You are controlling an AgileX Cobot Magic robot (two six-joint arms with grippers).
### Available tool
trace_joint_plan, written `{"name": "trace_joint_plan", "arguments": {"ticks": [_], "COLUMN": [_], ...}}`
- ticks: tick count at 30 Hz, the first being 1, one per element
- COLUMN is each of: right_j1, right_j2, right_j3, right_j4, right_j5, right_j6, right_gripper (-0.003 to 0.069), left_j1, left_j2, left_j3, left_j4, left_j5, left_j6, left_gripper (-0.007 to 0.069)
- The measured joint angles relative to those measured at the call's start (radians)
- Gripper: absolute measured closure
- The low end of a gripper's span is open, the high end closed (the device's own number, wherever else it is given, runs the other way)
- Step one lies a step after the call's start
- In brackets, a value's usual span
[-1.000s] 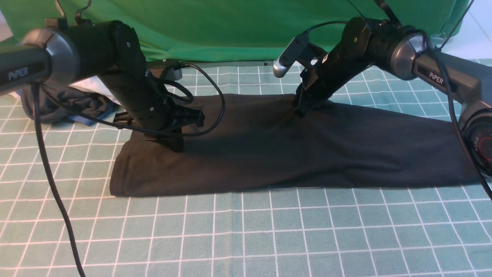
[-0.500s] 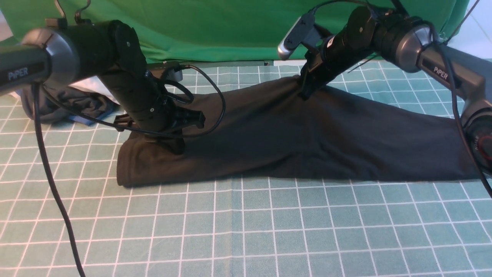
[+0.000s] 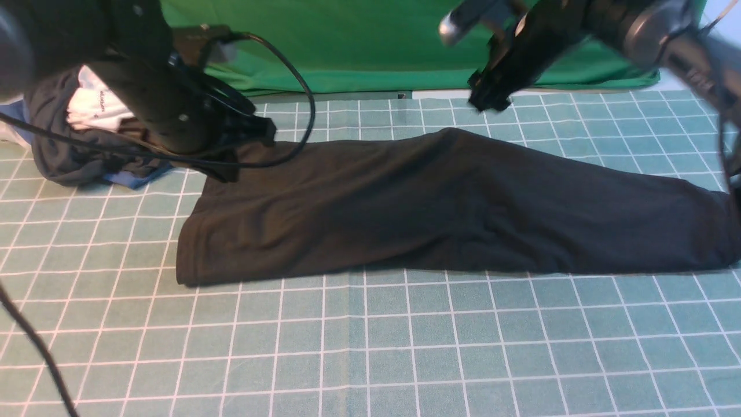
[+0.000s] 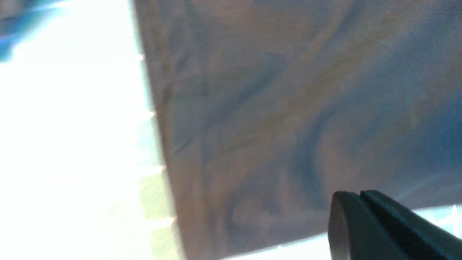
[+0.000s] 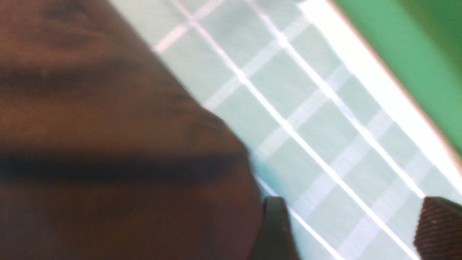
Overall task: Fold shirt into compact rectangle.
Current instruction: 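Pull the folded dark garment lengthwise by its ends to straighten it flat on the table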
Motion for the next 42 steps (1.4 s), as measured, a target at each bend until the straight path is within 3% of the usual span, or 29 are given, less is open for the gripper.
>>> {"name": "trace_joint_plan", "arguments": {"ticks": [1,3,4,5,8,12,16,21,27,28,30,33,39,42], "right_j1": [-0.006,-0.020,-0.025,-0.048,-0.099,-0.212,-0.322,-0.443,-0.481,-0.481,-0.481,-0.481,-0.481,-0.481], "right_j2": [-0.055,-0.117,-0.122,-0.163,-0.228,-0.356,-0.499,-0.665,-0.800,-0.825,-0.833,-0.835,-0.835,-0.834], "right_j3": [-0.012,-0.016,-0.018,-0.020,0.015,0.221,0.475,0.785,1.023,1.057,1.069,1.070,1.070,1.070], "right_j4": [-0.073,-0.093,-0.094,-0.091,-0.053,0.051,0.079,0.134,0.188,0.201,0.212,0.236,0.249,0.249], "right_j5": [0.074,0.150,0.168,0.227,0.285,0.300,0.304,0.194,0.046,0.030,0.030,0.043,0.054,0.034], "right_j6": [0.041,0.063,0.067,0.092,0.124,0.134,0.130,0.115,0.102,0.103,0.101,0.085,0.078,0.085], "right_gripper": [0.0333,0.0495,0.0510,0.0596,0.0649,0.0664,0.0664,0.0664,0.0664,0.0664,0.0664,0.0664,0.0662,0.0659], "left_j1": [0.000,0.000,0.000,-0.001,-0.001,-0.001,-0.001,-0.001,-0.001,-0.001,-0.001,-0.001,-0.001,-0.001], "left_j2": [-0.034,-0.066,-0.068,-0.090,-0.107,-0.116,-0.116,-0.116,-0.089,-0.063,-0.030,0.026,0.106,0.114], "left_j3": [0.005,0.028,0.031,0.068,0.134,0.257,0.333,0.361,0.361,0.361,0.362,0.363,0.363,0.361], "left_j4": [0.032,0.056,0.056,0.056,0.056,0.056,0.056,0.056,0.094,0.126,0.157,0.186,0.185,0.176], "left_j5": [0.044,0.061,0.061,0.063,0.063,0.029,-0.035,-0.147,-0.242,-0.263,-0.292,-0.348,-0.377,-0.379], "left_j6": [-0.024,-0.045,-0.044,-0.049,-0.049,-0.051,-0.051,-0.051,-0.058,-0.087,-0.124,-0.184,-0.218,-0.222], "left_gripper": [0.0613,0.0613,0.0613,0.0613,0.0613,0.0613,0.0606,0.0527,0.0258,0.0132,0.0039,-0.0043,-0.0063,-0.0003]}}
